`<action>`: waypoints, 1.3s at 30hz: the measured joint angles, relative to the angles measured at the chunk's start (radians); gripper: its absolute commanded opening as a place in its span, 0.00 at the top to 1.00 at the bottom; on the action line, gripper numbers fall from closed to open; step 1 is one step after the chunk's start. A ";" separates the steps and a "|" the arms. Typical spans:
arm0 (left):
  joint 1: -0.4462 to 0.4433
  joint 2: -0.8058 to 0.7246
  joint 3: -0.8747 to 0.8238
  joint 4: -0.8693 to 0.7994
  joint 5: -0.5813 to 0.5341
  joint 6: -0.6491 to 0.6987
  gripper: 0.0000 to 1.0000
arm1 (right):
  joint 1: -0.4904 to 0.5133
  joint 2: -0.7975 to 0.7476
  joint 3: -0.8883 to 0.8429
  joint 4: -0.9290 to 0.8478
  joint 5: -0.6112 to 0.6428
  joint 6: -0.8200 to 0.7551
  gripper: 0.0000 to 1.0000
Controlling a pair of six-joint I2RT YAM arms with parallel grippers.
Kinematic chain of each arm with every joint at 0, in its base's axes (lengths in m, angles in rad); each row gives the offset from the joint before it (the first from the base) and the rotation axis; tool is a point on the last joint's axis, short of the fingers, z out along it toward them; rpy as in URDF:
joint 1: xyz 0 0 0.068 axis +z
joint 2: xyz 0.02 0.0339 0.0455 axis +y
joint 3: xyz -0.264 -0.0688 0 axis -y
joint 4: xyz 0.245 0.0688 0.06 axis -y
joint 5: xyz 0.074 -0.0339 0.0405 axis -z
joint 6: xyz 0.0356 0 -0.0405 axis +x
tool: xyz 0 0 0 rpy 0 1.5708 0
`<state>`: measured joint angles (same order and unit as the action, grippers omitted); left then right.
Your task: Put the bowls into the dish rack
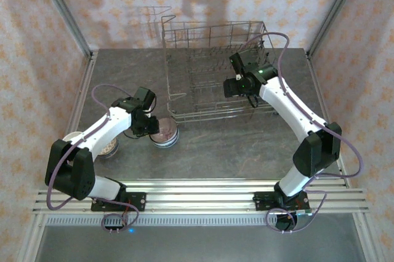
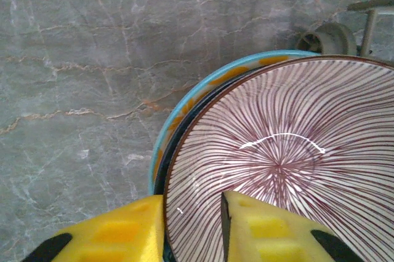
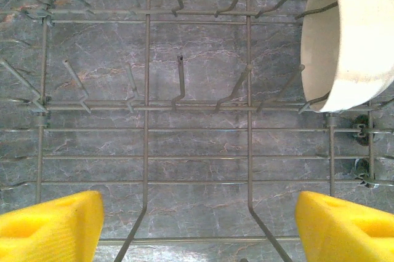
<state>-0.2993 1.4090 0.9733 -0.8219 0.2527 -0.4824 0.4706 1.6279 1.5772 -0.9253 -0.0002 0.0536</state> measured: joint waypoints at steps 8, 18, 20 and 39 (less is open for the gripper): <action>-0.002 -0.024 0.000 -0.016 -0.023 -0.016 0.89 | 0.000 0.000 0.000 0.000 0.000 -0.003 0.19; -0.014 -0.102 0.000 -0.023 -0.022 -0.025 0.97 | 0.000 0.000 0.000 0.000 -0.001 -0.002 0.19; -0.015 -0.107 0.002 -0.026 -0.022 -0.026 0.97 | 0.000 0.000 0.000 0.001 -0.001 -0.002 0.19; -0.035 -0.107 0.053 -0.073 -0.038 -0.026 0.71 | 0.002 0.004 0.000 0.011 -0.012 -0.002 0.19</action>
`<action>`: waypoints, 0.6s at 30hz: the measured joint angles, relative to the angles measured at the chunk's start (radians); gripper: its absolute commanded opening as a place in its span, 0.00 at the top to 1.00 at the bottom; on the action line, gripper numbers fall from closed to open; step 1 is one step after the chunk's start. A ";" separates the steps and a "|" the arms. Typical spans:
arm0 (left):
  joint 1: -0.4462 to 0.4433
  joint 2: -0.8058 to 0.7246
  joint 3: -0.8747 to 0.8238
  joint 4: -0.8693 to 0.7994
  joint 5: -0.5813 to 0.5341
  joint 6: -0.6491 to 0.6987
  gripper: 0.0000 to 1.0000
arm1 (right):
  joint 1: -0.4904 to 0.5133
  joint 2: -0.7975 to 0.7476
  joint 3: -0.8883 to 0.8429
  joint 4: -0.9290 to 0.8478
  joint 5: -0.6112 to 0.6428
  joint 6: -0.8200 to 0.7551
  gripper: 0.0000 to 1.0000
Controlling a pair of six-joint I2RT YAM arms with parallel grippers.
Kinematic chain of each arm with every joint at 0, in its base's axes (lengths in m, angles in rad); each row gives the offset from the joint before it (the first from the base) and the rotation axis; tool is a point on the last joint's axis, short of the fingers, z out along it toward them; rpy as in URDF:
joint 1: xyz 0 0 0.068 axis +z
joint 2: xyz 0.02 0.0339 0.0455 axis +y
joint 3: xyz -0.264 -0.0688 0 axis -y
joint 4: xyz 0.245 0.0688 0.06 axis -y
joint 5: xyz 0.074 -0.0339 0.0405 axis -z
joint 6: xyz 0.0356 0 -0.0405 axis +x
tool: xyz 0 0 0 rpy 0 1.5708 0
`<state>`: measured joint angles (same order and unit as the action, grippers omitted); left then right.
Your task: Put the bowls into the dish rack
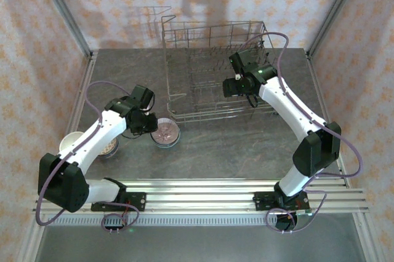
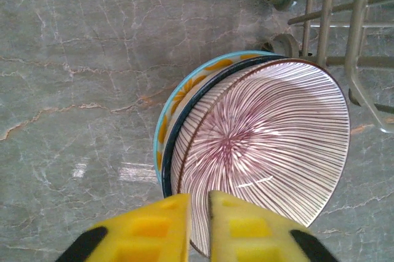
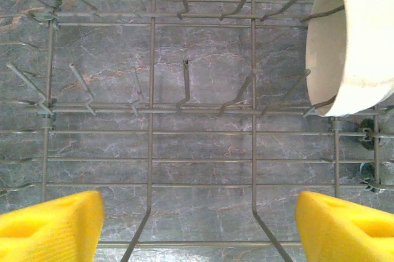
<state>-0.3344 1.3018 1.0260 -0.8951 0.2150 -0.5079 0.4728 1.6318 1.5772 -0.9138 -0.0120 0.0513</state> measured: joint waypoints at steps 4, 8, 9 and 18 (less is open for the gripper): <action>0.000 0.000 0.011 -0.011 -0.021 0.003 0.64 | 0.002 0.001 0.000 0.003 -0.004 0.000 0.19; 0.000 0.008 0.024 -0.032 -0.045 0.009 0.63 | 0.003 0.003 0.000 0.004 -0.008 0.000 0.19; 0.000 0.015 0.027 -0.036 -0.048 0.011 0.62 | 0.003 0.003 0.000 0.005 -0.008 0.000 0.19; -0.022 0.106 0.063 -0.040 -0.060 0.026 0.62 | 0.003 0.004 0.000 0.008 -0.008 0.000 0.19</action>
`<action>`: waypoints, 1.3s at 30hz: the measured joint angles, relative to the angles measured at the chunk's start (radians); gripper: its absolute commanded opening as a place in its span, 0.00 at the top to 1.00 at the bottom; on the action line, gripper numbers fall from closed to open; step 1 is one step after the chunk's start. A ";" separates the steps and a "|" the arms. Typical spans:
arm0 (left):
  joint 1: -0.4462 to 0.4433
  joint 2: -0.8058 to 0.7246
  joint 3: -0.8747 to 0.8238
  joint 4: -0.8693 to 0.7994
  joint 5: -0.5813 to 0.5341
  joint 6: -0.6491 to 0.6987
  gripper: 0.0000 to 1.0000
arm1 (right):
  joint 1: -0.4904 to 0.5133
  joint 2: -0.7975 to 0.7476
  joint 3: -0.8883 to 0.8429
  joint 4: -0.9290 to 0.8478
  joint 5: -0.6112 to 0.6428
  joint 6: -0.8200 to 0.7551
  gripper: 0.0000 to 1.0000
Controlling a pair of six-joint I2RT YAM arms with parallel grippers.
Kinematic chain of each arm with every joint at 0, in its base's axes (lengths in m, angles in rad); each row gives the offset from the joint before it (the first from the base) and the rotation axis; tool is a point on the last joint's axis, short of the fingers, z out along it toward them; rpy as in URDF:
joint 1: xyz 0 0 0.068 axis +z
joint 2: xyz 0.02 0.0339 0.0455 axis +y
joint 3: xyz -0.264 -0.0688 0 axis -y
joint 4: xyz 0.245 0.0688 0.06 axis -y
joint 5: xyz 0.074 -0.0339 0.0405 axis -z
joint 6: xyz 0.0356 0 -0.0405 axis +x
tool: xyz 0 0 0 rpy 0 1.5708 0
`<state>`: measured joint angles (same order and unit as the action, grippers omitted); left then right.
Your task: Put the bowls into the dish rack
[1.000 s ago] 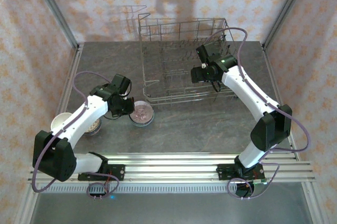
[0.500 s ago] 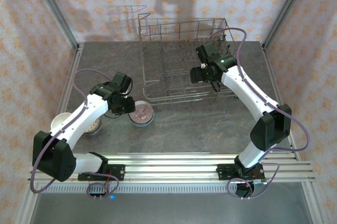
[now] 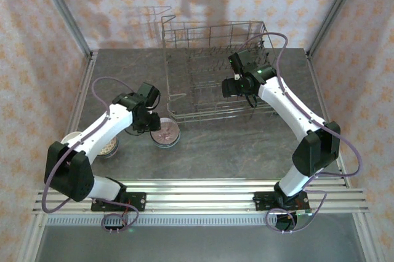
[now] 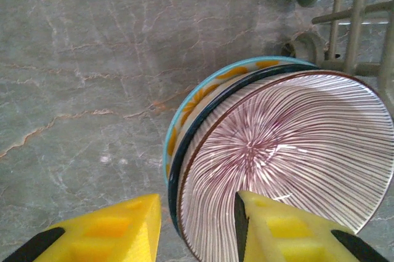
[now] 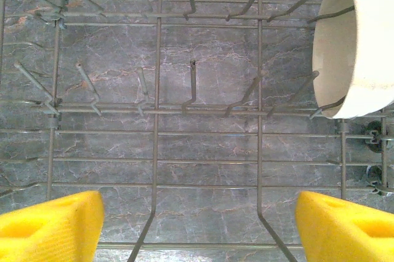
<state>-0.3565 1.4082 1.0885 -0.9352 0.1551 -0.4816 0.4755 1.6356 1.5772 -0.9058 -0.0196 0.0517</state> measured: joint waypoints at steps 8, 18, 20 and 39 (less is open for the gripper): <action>-0.004 0.056 0.032 0.000 -0.008 0.033 0.64 | 0.000 0.000 -0.001 0.003 0.000 0.000 0.19; -0.017 0.079 0.040 -0.002 -0.034 0.058 0.71 | 0.000 0.000 -0.003 0.006 0.000 0.004 0.19; -0.017 0.087 0.041 -0.001 -0.037 0.064 0.73 | 0.000 0.000 -0.003 0.007 0.000 0.004 0.19; -0.023 0.098 0.042 -0.030 -0.052 0.090 1.00 | 0.000 0.000 -0.016 0.010 0.000 0.015 0.19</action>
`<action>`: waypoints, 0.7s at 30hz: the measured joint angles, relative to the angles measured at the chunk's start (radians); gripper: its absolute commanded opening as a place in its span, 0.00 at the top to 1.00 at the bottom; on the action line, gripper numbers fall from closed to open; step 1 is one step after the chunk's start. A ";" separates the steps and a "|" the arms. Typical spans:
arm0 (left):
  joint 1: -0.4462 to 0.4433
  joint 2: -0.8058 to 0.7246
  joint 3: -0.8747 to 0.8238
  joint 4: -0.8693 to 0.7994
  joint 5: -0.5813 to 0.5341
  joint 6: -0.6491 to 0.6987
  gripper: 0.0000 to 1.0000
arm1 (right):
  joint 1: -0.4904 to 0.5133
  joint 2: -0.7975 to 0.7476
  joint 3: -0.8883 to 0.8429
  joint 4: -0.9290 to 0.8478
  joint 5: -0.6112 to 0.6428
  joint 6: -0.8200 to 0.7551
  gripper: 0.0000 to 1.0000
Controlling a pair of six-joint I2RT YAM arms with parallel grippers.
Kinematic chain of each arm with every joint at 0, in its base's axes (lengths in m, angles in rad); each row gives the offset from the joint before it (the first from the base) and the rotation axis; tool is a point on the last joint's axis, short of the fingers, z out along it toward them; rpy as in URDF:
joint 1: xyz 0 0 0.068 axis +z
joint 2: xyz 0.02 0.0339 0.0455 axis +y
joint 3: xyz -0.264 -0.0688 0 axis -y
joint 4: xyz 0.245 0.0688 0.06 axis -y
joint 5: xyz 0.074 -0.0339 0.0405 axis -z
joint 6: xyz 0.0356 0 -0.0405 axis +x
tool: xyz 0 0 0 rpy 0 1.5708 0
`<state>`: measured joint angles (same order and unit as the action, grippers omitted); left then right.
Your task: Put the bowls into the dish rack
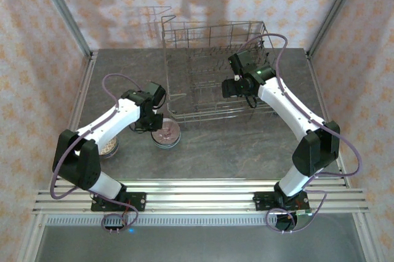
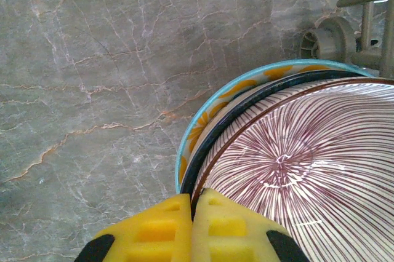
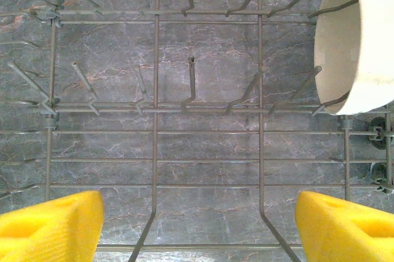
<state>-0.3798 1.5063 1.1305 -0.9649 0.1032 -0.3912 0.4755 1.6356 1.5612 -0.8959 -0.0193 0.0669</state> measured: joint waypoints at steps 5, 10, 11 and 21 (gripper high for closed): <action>0.000 -0.042 0.000 -0.009 0.013 -0.001 1.00 | 0.000 0.000 0.000 0.000 0.000 0.000 0.19; 0.000 -0.090 0.000 -0.015 0.023 -0.008 1.00 | 0.006 0.000 0.000 0.000 -0.004 0.000 0.20; 0.000 -0.095 0.000 -0.015 0.024 -0.010 1.00 | 0.008 0.000 0.000 0.000 -0.006 0.000 0.20; 0.000 -0.104 0.000 -0.027 0.043 -0.031 1.00 | 0.039 0.000 0.000 0.000 -0.036 -0.010 0.20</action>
<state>-0.3801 1.4025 1.1309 -0.9916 0.1463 -0.4225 0.5140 1.6352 1.5612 -0.8963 -0.0555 0.0570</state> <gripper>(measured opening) 0.049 0.801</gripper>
